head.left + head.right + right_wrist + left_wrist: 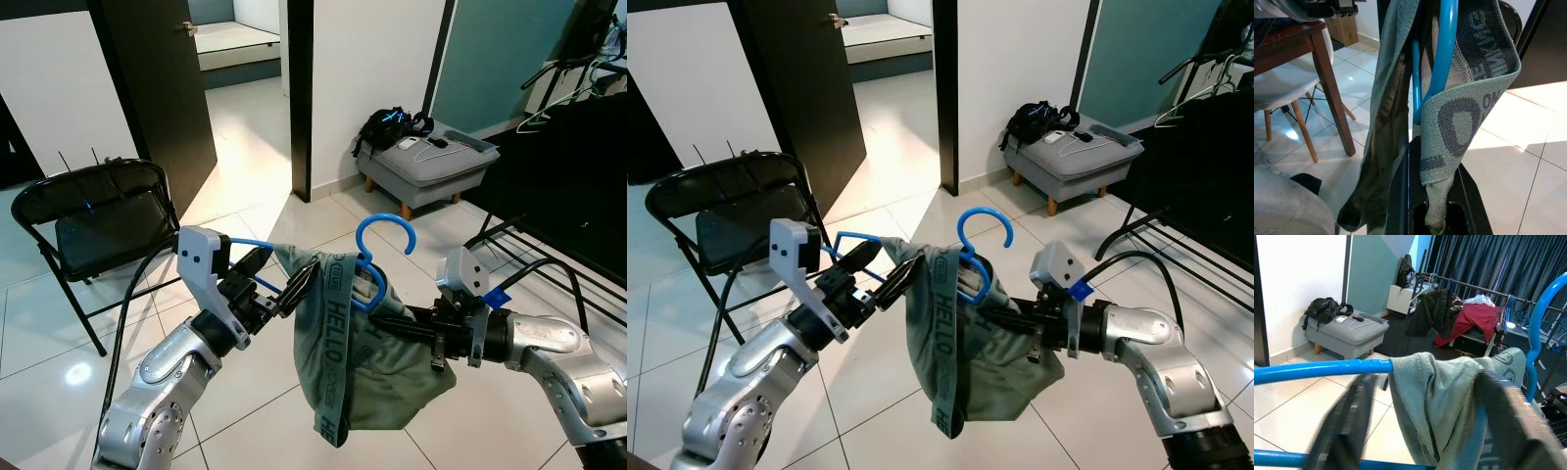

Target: Hang hanger

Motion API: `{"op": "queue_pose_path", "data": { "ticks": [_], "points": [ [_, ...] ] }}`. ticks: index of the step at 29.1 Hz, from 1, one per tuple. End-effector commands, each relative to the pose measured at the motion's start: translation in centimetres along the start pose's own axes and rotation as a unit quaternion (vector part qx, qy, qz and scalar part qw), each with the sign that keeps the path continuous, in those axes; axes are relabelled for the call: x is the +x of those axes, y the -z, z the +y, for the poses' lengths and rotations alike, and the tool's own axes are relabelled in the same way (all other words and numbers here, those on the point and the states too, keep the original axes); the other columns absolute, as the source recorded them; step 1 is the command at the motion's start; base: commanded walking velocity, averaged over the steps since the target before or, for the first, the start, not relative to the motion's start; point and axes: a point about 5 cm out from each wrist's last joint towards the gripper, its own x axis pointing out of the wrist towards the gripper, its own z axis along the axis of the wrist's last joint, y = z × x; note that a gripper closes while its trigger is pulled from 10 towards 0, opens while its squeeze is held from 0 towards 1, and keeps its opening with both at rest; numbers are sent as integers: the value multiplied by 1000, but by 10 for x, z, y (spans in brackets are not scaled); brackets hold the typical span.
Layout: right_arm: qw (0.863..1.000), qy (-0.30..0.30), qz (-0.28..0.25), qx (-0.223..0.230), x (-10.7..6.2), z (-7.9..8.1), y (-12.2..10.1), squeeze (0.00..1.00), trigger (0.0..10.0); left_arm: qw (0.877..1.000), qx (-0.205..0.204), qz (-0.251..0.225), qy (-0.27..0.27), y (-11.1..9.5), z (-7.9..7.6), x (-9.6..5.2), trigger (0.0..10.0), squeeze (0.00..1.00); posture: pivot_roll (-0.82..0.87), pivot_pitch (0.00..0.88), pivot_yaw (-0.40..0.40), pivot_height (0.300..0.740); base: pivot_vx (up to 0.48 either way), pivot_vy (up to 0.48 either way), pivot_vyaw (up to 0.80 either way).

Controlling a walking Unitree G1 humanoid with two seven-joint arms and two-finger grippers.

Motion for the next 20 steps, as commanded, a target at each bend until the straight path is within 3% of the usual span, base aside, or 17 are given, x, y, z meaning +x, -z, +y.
{"op": "queue_pose_path", "data": {
  "ticks": [1, 2, 16, 20],
  "points": [
    [1000, -5, -7, -4, 0, 1, -4, 0, 0, 1000, -1, 1, 1, 1, -1, -1, 3843, 0, 51, 0, 9, 735, 0, 0, 0],
    [1000, -5, -8, -5, -1, 1, -5, 0, 0, 1000, -5, 2, 5, 2, -2, 0, 0, 0, 49, 0, 9, 735, 0, 0, 0],
    [1000, -3, -9, -7, -1, 0, -7, 0, 0, 1000, -6, 3, 9, 3, -3, 1, 0, 0, 47, 0, 8, 735, 0, 0, 0],
    [1000, -7, 13, -8, -4, 0, -2, 0, 0, 1000, 13, 0, -9, -4, 8, -3, 0, 0, 49, 0, 8, 735, 0, 0, 0]
  ]
}}
